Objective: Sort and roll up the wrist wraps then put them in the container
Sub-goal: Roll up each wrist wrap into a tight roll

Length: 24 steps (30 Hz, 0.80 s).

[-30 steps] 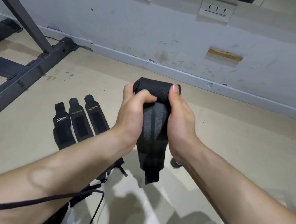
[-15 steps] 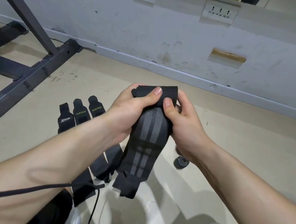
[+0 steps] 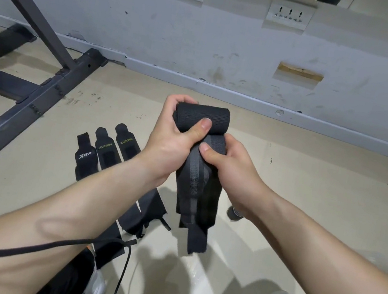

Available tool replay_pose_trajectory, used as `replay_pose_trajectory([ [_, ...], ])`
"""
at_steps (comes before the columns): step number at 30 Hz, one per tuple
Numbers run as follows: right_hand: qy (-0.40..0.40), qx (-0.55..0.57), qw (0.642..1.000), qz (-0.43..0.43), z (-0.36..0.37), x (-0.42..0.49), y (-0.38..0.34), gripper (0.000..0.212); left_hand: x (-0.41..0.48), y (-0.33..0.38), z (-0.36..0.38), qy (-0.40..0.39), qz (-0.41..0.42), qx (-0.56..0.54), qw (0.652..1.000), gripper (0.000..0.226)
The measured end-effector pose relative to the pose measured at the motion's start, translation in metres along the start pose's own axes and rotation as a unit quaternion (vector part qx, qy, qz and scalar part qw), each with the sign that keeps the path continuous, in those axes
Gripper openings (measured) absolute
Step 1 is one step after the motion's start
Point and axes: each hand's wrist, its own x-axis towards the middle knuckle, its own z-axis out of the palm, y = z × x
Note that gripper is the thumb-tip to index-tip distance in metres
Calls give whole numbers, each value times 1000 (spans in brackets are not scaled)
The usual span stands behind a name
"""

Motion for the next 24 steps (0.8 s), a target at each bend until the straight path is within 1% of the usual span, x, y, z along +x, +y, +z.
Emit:
replay_pose_trajectory([
  [3,11,31,999,-4,-6,4,-6,21,4,1,-4,-11,35,65,997,32],
  [6,25,33,999,-14,-11,7,-15,33,8,3,-8,-3,88,167,982,35],
  [8,10,49,999,8,-12,6,-19,40,8,4,-9,-9,101,190,977,38],
  [10,-1,54,998,32,-13,5,-22,41,5,5,-7,-21,102,202,974,41],
  [12,6,28,999,30,-15,5,-23,47,2,3,-5,-31,103,211,972,44],
  [13,9,18,999,25,-16,6,-20,47,2,1,-4,-34,100,206,973,44],
  [16,10,15,1000,19,-18,6,-15,41,-2,0,0,-40,50,145,987,46],
  [18,20,17,1000,14,-17,9,-13,41,-4,-2,5,-28,-19,68,997,54],
  [20,32,19,999,5,-16,11,-11,41,-2,-6,8,8,-107,-5,994,66],
  [22,32,14,999,1,-16,12,-10,39,3,-9,7,10,-170,-16,985,81],
  [24,27,10,1000,3,-16,10,-7,36,4,-6,5,-19,-183,22,983,90],
])
